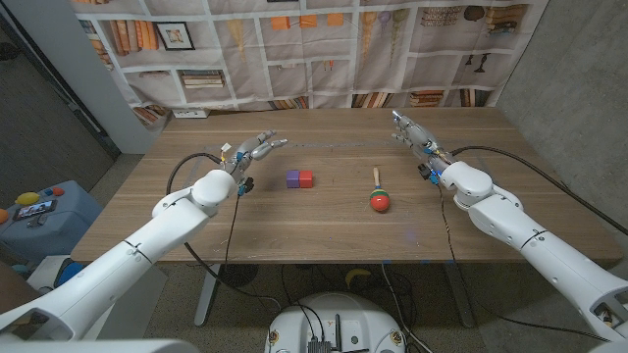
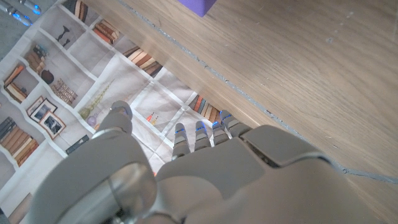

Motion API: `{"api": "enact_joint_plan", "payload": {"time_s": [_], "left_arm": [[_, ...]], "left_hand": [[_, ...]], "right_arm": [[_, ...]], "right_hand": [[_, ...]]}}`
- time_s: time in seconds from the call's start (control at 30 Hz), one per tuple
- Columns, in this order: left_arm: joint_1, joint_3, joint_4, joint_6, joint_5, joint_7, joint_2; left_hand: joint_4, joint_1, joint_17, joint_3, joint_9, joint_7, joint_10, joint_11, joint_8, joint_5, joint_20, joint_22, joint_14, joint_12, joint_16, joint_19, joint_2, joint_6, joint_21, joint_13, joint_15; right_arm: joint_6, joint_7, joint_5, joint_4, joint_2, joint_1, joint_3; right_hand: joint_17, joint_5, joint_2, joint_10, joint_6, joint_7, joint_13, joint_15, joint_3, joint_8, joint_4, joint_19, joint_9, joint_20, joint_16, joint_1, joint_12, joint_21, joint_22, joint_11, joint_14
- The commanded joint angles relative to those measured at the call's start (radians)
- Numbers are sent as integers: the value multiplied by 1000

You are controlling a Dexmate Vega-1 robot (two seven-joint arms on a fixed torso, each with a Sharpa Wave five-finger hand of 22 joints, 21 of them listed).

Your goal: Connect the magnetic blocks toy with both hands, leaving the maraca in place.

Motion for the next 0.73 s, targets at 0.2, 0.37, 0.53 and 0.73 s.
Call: {"api": "enact_joint_plan", "payload": {"time_s": [0.2, 0.37, 0.53, 0.73], "left_arm": [[9, 0, 148, -229, -74, 48, -89], [0, 9, 199, -277, -96, 32, -112], [4, 9, 218, -297, -110, 35, -123], [3, 4, 241, -319, -131, 25, -125]], "left_hand": [[19, -58, 4, -2, 3, 52, -31, 5, 3, 4, -11, 3, -13, -18, -8, -8, 21, -33, -9, 3, -15], [15, -84, 1, -3, 2, 57, -64, -1, -2, 6, -16, 2, -29, -24, -12, -29, 24, -102, -15, 2, -28], [13, -91, 1, -3, 1, 63, -56, -6, 6, 7, -16, 2, -23, -19, -9, -31, 25, -94, -15, 1, -34], [12, -98, 0, -1, 1, 63, -47, -8, 11, 8, -13, 2, -12, -16, -5, -26, 30, -88, -12, 1, -36]], "right_arm": [[141, 11, 130, 48, 76, -69, 50], [137, -6, 141, 38, 82, -81, 55], [131, -11, 161, 44, 92, -86, 60], [142, -33, 160, 58, 115, -85, 58]], "right_hand": [[-6, 8, 14, 34, 3, 18, -6, -3, -5, 10, 19, 2, -1, -24, 10, -35, 10, 6, 2, 16, 26], [-11, 10, 17, 42, 4, 29, -7, -2, -6, 10, 21, 8, -1, -35, 12, -43, 9, 8, 2, 26, 38], [-14, 12, 23, 44, 2, 43, -8, 0, -6, 10, 24, 8, -1, -38, 10, -50, 7, 8, 2, 31, 38], [-16, 13, 28, 48, 1, 43, -9, 2, -6, 9, 28, 5, -1, -37, 12, -58, 5, 8, 2, 32, 46]]}}
